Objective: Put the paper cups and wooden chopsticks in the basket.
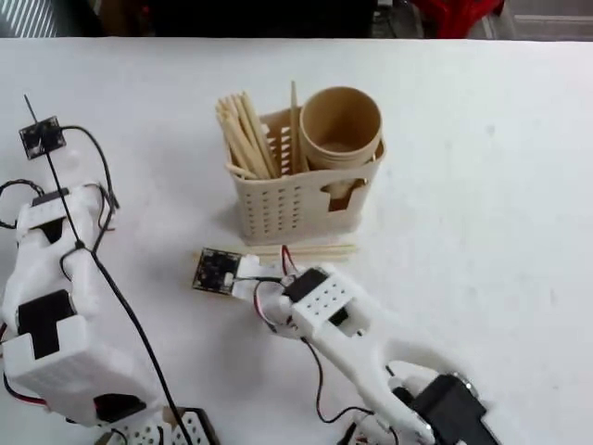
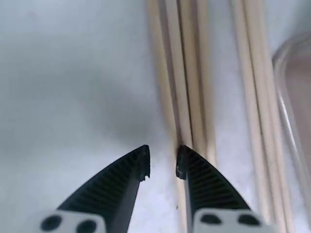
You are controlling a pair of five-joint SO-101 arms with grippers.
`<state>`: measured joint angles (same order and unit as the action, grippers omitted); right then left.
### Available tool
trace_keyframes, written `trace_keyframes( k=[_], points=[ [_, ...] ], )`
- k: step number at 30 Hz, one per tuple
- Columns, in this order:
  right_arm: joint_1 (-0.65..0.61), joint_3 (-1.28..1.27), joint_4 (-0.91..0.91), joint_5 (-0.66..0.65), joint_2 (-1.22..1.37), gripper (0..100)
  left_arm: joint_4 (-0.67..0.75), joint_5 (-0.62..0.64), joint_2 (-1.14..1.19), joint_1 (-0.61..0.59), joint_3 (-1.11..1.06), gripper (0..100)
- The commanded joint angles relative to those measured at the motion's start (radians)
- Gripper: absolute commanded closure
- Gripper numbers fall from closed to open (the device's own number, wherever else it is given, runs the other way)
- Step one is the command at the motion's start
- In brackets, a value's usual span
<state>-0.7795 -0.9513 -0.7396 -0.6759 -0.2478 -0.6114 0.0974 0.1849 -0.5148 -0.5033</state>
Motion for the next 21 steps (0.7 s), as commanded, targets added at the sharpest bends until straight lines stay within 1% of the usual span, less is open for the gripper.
trace_keyframes(
  k=[1,2,5,7,10,13,17,21],
  points=[
    [-0.004,0.031,0.016,-0.009,0.013,90.2,0.017,0.008,-0.007,0.015,0.028,84],
    [-0.004,0.031,0.016,-0.008,0.013,91.0,0.017,0.008,-0.007,0.015,0.028,84],
    [-0.004,0.031,0.016,-0.008,0.013,98.7,0.017,0.008,-0.007,0.015,0.026,84],
    [-0.004,0.031,0.016,-0.005,0.013,97.4,0.017,0.008,-0.007,0.015,0.025,84],
    [-0.004,0.029,0.008,-0.002,0.004,98.2,0.017,0.008,-0.007,0.015,0.025,84],
    [0.021,0.028,-0.002,-0.002,-0.022,98.1,0.017,0.008,-0.007,0.015,0.026,84],
    [0.033,0.023,-0.097,-0.002,-0.143,98.1,0.017,0.008,-0.007,0.015,0.028,84],
    [-0.002,-0.005,-0.136,0.000,-0.245,97.8,0.017,0.008,-0.007,0.015,0.028,84]
  ],
)
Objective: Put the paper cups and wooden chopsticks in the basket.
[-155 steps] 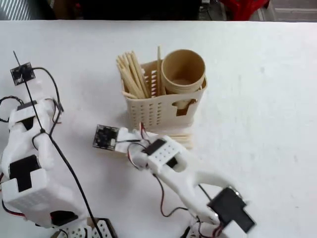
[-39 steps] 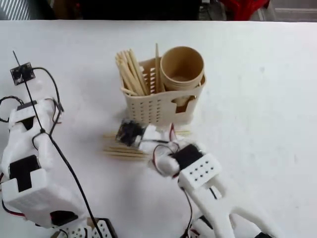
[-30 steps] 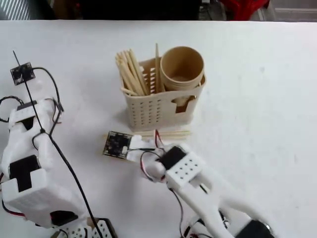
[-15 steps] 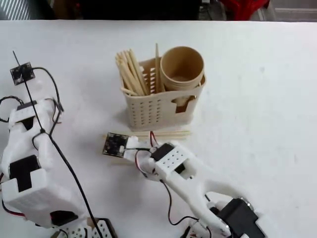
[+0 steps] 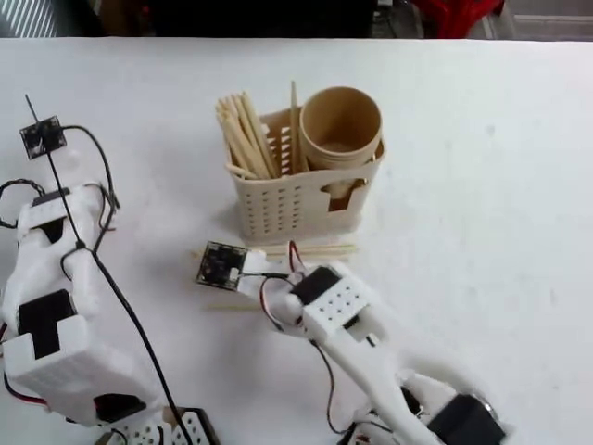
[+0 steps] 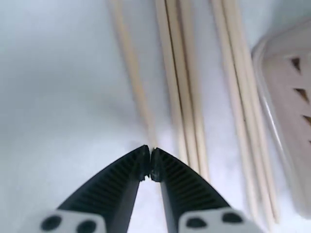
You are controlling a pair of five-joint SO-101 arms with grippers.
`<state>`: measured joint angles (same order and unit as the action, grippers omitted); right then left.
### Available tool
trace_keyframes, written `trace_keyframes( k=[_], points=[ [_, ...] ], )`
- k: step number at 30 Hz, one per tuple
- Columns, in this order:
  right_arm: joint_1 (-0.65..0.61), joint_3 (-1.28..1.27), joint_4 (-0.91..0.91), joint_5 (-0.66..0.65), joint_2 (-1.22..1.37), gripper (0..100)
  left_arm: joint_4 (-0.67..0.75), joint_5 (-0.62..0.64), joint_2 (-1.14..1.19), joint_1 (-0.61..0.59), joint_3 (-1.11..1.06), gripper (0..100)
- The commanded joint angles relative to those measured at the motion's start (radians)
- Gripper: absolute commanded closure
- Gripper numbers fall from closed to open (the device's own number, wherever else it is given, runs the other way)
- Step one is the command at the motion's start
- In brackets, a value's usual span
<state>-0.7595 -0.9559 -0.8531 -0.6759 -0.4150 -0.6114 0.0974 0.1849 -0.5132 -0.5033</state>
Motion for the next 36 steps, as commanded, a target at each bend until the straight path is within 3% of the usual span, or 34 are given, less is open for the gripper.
trace_keyframes(
  k=[1,4,11,18,22,28,36],
  points=[
    [-0.039,-0.006,-0.027,-0.009,-0.081,97.7,0.017,0.008,-0.007,0.013,0.028,84],
    [-0.094,-0.014,-0.027,-0.011,-0.081,96.4,0.017,0.008,-0.007,0.013,0.026,84],
    [-0.117,-0.015,0.025,-0.005,-0.074,81.7,0.017,0.008,-0.008,0.013,0.025,84],
    [-0.116,0.018,0.124,-0.009,0.137,81.5,0.015,0.008,-0.008,0.013,0.021,84],
    [-0.116,0.077,0.119,-0.009,0.246,84.2,0.015,0.008,-0.008,0.013,0.021,84],
    [-0.101,0.083,0.114,-0.003,0.263,98.6,0.015,0.008,-0.008,0.013,0.025,84],
    [-0.045,0.081,0.038,-0.002,0.157,98.2,0.015,0.008,-0.008,0.013,0.025,84]
  ],
)
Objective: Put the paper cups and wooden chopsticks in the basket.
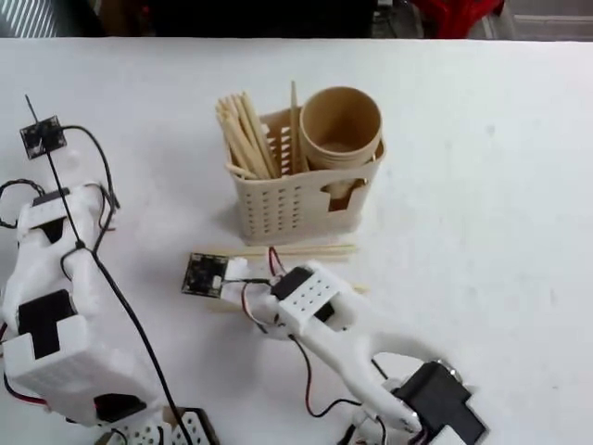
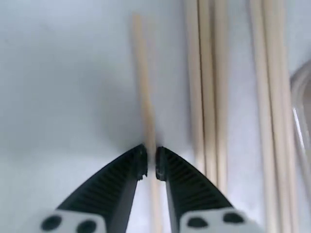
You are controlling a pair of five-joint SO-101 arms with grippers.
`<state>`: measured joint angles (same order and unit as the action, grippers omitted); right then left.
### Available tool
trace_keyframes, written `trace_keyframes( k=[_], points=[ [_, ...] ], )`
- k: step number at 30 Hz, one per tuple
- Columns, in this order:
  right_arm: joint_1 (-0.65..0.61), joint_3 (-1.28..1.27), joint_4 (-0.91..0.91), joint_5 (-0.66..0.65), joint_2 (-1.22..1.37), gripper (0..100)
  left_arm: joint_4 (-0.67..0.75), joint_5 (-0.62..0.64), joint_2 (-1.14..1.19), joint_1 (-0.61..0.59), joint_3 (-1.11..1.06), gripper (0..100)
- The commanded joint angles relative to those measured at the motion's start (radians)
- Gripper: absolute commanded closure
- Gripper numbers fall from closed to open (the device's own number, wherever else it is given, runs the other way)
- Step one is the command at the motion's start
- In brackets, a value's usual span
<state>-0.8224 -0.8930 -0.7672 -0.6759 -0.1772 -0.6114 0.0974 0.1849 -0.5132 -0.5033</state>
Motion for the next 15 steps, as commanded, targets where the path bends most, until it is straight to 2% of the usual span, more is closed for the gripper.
trace_keyframes(
  k=[1,9,15],
  points=[
    [0.016,0.015,-0.068,0.000,-0.119,98.2,0.017,0.008,-0.008,0.013,0.025,84],
    [0.018,0.046,-0.248,0.071,-0.556,98.2,0.017,0.008,-0.007,0.013,0.028,84],
    [0.022,0.388,-0.409,0.163,-0.748,98.2,0.017,0.008,-0.007,0.013,0.028,84]
  ],
)
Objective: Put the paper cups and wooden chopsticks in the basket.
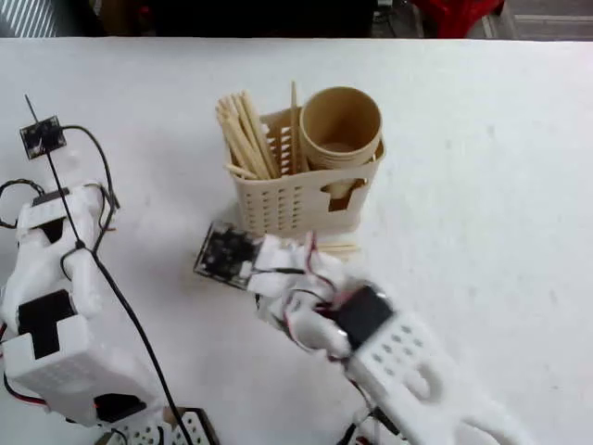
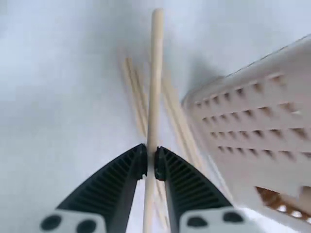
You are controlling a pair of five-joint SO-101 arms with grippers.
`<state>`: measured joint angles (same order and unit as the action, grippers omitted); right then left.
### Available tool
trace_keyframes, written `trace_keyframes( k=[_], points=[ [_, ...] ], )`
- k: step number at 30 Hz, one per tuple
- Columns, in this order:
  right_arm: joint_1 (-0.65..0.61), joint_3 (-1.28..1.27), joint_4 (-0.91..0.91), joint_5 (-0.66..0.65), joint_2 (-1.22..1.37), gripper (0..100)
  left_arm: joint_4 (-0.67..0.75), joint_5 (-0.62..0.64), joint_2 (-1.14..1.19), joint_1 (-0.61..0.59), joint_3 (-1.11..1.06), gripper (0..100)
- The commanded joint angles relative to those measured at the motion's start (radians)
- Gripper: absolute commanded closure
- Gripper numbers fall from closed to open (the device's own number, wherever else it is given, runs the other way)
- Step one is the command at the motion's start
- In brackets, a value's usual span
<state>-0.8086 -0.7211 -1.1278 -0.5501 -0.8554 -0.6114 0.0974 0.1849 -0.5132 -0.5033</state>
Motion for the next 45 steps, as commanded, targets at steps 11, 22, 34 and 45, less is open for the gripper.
trace_keyframes(
  k=[11,22,34,45],
  points=[
    [0.045,0.730,0.361,0.213,0.286,98.1,0.017,0.008,-0.007,0.013,0.026,84],
    [0.239,0.678,0.679,0.463,0.446,98.1,0.018,0.008,-0.007,0.024,0.028,84],
    [0.239,0.606,0.588,0.473,0.446,79.0,0.018,0.006,-0.007,0.024,0.028,84],
    [0.232,0.605,-0.019,0.374,0.182,80.4,0.018,0.006,-0.007,0.024,0.028,84]
  ],
)
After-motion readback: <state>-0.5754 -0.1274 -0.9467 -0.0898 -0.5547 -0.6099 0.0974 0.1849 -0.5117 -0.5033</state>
